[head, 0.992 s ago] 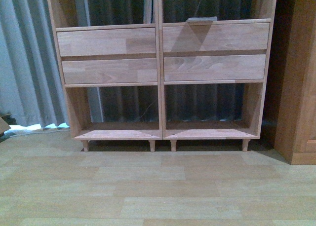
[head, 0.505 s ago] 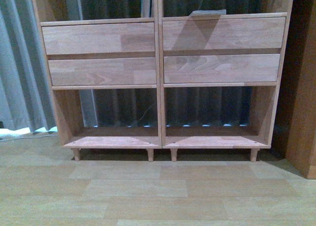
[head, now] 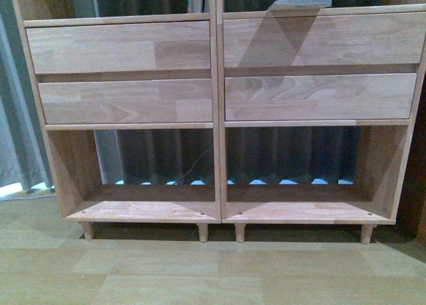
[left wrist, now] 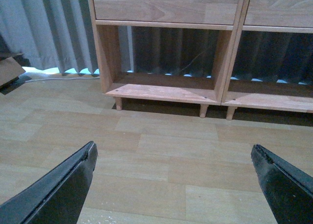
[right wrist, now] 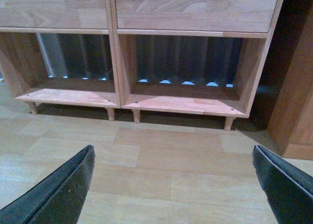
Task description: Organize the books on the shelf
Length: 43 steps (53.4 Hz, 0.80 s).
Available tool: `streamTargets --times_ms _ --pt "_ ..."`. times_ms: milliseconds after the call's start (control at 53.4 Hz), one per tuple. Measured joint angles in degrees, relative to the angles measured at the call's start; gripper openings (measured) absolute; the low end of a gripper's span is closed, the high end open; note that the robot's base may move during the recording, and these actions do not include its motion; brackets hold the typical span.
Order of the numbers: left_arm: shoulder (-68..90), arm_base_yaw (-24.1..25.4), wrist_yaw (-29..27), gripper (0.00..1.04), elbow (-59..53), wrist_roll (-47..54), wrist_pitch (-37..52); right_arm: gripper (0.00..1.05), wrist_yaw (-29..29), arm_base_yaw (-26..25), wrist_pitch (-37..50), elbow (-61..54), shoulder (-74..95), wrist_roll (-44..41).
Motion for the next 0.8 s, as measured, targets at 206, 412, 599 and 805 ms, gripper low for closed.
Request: streamTargets --times_ms 206,412,599,805 --pt "-0.04 0.00 0.00 0.97 0.00 0.00 0.00 0.98 -0.02 0.00 0.00 0.00 0.00 0.00" --pt "-0.02 0.00 0.00 0.97 0.00 0.00 0.00 0.98 -0.02 0.00 0.00 0.00 0.00 0.00" --pt "-0.04 0.00 0.00 0.97 0.00 0.00 0.00 0.98 -0.02 0.00 0.00 0.00 0.00 0.00" --pt "-0.04 0.00 0.02 0.97 0.00 0.00 0.00 0.98 0.00 0.00 0.00 0.00 0.00 0.00"
